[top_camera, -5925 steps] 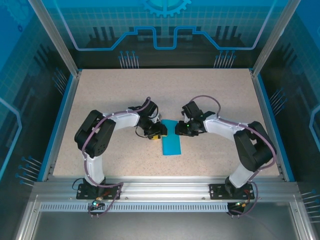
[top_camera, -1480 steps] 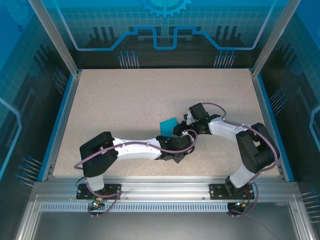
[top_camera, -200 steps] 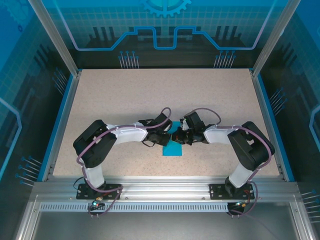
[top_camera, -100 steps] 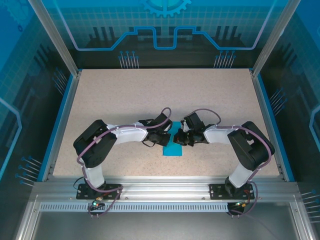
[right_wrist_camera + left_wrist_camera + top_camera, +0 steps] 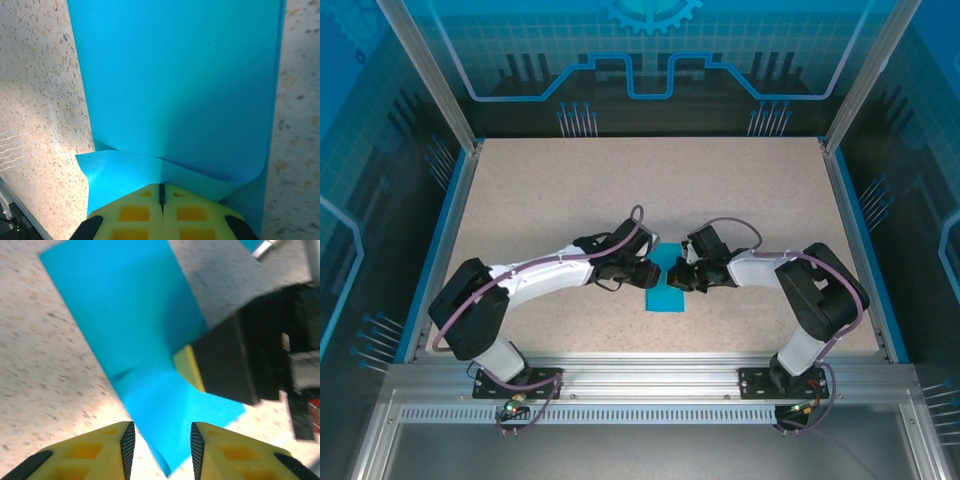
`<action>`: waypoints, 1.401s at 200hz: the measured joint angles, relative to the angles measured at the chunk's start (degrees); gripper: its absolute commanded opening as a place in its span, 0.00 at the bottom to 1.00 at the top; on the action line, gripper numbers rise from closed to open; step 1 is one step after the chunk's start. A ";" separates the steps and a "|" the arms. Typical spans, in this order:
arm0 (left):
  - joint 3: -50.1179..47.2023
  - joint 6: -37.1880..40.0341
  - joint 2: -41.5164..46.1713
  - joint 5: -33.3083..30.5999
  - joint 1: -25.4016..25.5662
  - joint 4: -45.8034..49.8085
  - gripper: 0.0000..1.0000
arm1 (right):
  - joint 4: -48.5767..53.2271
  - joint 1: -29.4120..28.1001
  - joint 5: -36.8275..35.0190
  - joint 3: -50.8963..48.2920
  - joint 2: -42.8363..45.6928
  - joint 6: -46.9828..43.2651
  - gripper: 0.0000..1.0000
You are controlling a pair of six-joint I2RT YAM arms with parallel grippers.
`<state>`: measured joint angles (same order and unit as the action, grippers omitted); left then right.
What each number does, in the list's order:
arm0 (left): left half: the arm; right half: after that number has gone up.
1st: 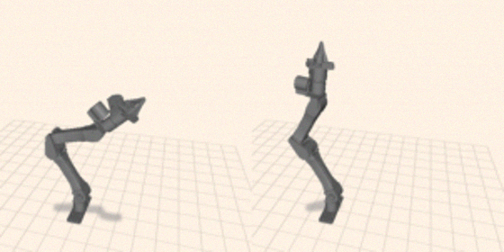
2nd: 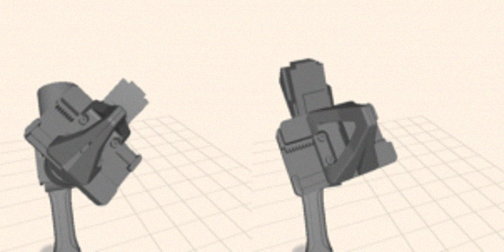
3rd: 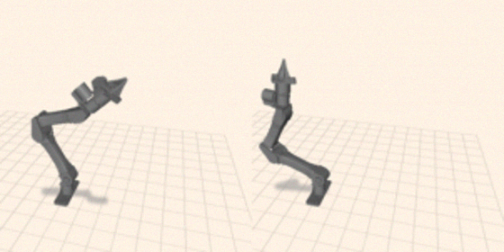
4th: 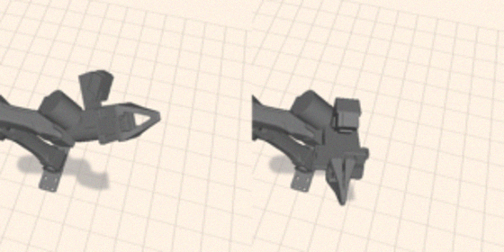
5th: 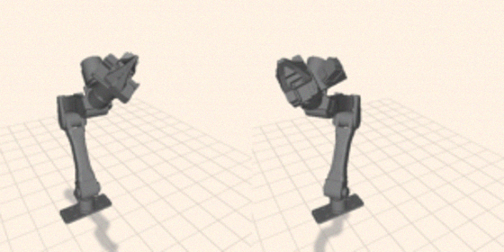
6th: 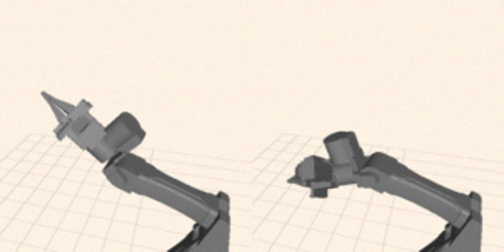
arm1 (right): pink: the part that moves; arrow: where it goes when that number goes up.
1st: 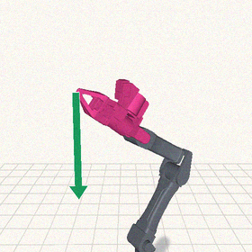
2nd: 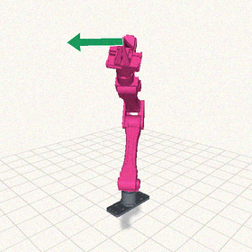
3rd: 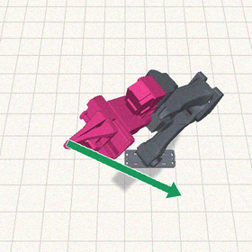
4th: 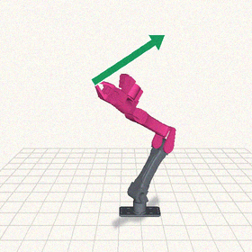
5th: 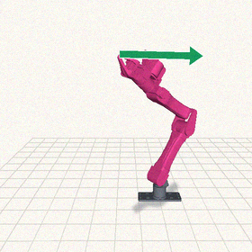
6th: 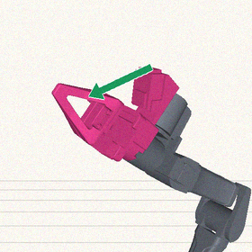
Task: Fold a paper plane with a square sheet of paper (fold left side to right side)
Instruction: Fold the triangle a second time at the center of the table.
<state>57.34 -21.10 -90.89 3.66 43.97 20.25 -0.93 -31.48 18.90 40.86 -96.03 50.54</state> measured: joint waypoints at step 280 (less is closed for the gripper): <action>-4.04 -5.90 -10.38 18.75 -2.14 -6.80 0.22 | 0.28 0.00 -0.02 0.02 0.00 -0.68 0.00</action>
<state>53.30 -27.00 -101.27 22.41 41.82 13.45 -0.64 -31.48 18.87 40.88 -96.03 49.87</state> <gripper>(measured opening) 0.219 0.044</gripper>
